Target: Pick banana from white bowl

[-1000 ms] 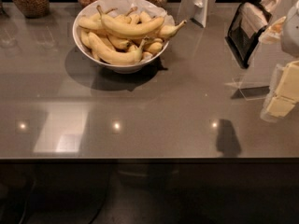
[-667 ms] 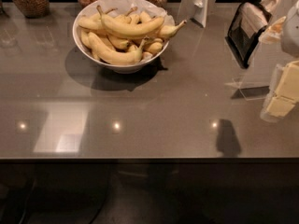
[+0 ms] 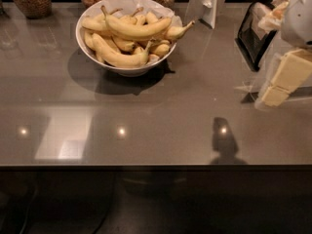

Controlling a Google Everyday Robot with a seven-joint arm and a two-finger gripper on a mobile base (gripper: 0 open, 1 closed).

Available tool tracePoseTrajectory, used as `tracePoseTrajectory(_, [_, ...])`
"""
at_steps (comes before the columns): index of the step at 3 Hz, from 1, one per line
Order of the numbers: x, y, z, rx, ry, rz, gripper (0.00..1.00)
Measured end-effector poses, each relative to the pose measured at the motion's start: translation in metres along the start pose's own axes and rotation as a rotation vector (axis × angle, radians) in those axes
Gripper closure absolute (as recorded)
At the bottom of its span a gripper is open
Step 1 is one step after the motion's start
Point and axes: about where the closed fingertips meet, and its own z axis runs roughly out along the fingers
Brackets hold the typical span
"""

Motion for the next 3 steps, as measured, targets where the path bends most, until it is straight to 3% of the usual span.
tracePoseTrajectory(2, [-0.074, -0.056, 0.009, 0.086, -0.235, -0.059, 0.0])
tracePoseTrajectory(3, [-0.117, -0.077, 0.017, 0.098, -0.337, -0.09, 0.0])
